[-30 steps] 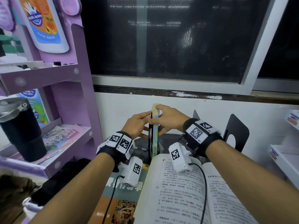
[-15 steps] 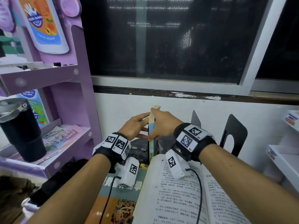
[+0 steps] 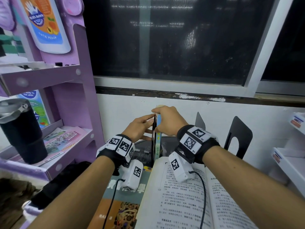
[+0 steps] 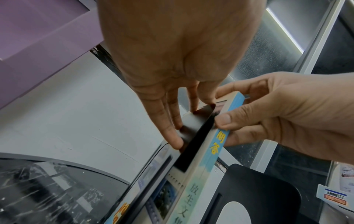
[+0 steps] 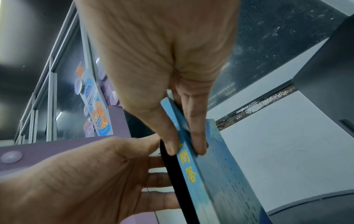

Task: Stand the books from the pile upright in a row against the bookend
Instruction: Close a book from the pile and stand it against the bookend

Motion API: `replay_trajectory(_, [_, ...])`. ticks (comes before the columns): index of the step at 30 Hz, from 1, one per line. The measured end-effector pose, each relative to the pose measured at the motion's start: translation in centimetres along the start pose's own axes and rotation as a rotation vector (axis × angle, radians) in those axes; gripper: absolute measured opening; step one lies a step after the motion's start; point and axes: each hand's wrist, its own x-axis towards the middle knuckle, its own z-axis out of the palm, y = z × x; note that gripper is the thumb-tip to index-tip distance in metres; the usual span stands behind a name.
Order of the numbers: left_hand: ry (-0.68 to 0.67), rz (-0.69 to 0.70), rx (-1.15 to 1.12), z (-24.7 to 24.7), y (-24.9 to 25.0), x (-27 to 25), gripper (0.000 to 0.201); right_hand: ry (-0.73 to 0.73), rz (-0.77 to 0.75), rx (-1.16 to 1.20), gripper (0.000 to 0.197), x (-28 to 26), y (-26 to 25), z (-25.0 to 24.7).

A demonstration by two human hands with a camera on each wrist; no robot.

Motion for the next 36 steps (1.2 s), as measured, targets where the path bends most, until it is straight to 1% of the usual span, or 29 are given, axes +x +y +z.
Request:
replay_trajectory(5, [-0.002, -0.019, 0.003, -0.2, -0.2, 0.0, 0.037, 0.034, 0.015, 0.013, 0.071, -0.1, 0.4, -0.5])
replay_trajectory(8, [-0.007, -0.023, 0.001, -0.3, -0.3, 0.1, 0.038, 0.065, 0.025, 0.002, 0.075, 0.2, 0.3, -0.6])
replay_trajectory(13, [-0.008, -0.022, 0.006, -0.2, -0.3, 0.2, 0.038, 0.061, 0.019, 0.019, 0.081, 0.1, 0.1, -0.4])
replay_trajectory(17, [0.003, -0.016, 0.014, -0.2, -0.2, 0.0, 0.037, 0.063, 0.005, -0.015, 0.076, 0.1, -0.3, -0.2])
replay_trajectory(22, [0.023, -0.026, 0.022, -0.4, -0.2, -0.1, 0.035, 0.043, -0.011, -0.008, 0.062, -0.3, -0.7, -0.2])
replay_trajectory(26, [0.017, -0.03, 0.02, -0.4, -0.1, -0.3, 0.033, -0.007, -0.002, -0.011, 0.061, -0.5, -1.0, -0.1])
replay_trajectory(29, [0.012, -0.036, 0.008, -0.4, 0.0, -0.5, 0.032, -0.055, -0.002, -0.03, 0.071, -0.6, -1.3, 0.3])
replay_trajectory(33, [-0.007, -0.073, -0.015, -0.5, 0.4, -1.4, 0.031, -0.14, 0.007, -0.113, 0.099, -1.0, -1.5, 0.3])
replay_trajectory(36, [-0.03, -0.107, 0.052, -0.6, 0.6, -2.1, 0.03, -0.175, 0.01, -0.147, 0.107, -1.6, -1.6, -0.1])
